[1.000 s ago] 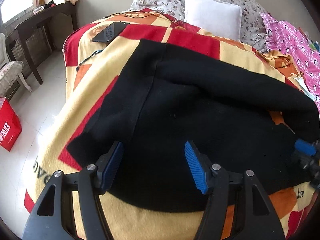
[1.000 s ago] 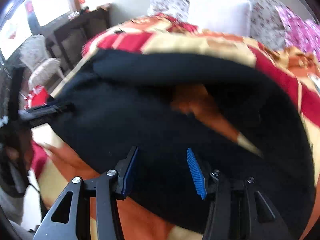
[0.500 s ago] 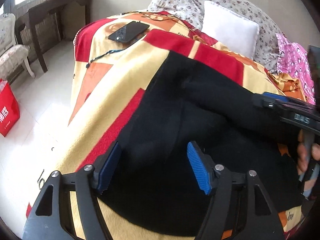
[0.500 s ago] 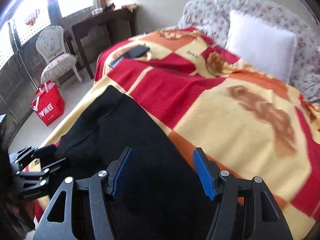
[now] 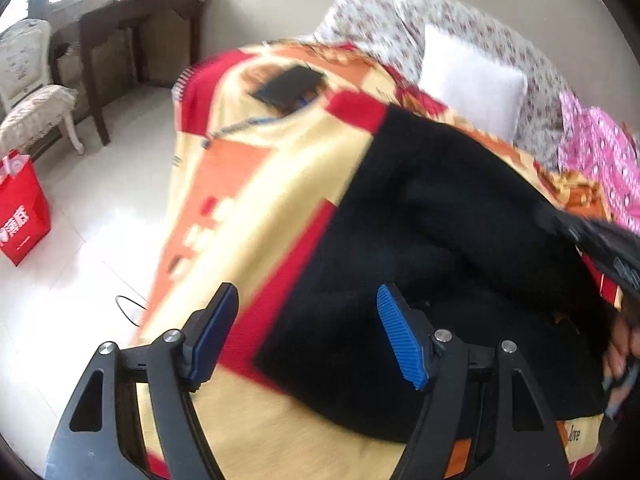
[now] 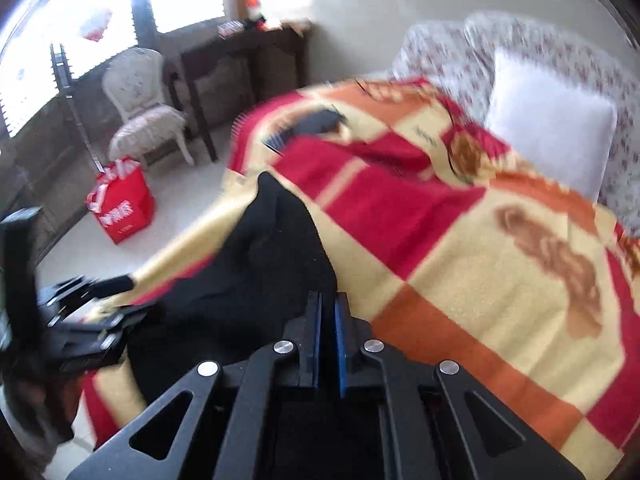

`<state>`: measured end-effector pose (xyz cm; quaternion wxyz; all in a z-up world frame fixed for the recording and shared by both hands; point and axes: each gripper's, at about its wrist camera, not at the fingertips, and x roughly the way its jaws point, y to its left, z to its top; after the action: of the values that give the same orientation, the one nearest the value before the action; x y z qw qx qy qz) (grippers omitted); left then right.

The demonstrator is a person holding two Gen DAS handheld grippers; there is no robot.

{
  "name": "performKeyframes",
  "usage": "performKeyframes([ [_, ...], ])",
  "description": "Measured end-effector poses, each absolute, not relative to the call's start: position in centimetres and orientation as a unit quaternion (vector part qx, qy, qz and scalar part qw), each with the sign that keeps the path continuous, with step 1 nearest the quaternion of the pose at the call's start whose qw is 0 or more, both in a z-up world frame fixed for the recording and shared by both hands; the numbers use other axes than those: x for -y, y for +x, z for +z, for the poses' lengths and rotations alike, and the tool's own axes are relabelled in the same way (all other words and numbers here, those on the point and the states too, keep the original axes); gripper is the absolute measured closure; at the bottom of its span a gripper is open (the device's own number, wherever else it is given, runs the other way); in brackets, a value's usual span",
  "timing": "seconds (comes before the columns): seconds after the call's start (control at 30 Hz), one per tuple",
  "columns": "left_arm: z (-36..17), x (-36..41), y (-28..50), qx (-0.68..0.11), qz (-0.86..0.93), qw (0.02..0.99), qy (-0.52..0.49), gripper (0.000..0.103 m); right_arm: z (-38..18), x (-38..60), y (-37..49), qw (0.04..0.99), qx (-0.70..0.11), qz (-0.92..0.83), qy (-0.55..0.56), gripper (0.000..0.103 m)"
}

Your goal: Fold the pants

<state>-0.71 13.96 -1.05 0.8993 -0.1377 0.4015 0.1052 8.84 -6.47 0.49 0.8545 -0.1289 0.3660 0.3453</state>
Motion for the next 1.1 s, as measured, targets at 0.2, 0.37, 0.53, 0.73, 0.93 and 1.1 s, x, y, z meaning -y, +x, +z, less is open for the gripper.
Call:
performKeyframes([
  [0.2,1.1,-18.2,-5.0,-0.367,0.148,0.904,-0.162,0.031,1.2,5.3,0.3,0.837,-0.346,0.399,-0.14,0.098],
  [0.37,0.9,-19.5,-6.5,-0.363,0.161,0.9,-0.176,0.031,-4.4,3.7,-2.9,0.8,-0.409,0.417,-0.138,0.098],
  [0.53,0.8,-16.9,-5.7,-0.369,0.136,0.904,-0.166,0.031,-6.3,3.6,-3.4,0.8,-0.429,0.403,-0.115,0.085],
  [0.73,0.3,-12.2,-4.2,-0.381,0.092,0.911,-0.124,0.031,-3.7,8.6,-4.7,0.826,-0.408,0.38,-0.08,0.062],
  [0.93,-1.0,-8.9,-2.5,-0.398,0.066,0.908,-0.108,0.031,-1.4,17.2,-2.2,0.88,-0.386,0.272,-0.044,0.046],
  [1.1,-1.9,-7.2,-1.9,-0.408,0.08,0.906,-0.079,0.03,-0.4,19.4,2.2,0.89,-0.38,0.252,-0.024,0.029],
])
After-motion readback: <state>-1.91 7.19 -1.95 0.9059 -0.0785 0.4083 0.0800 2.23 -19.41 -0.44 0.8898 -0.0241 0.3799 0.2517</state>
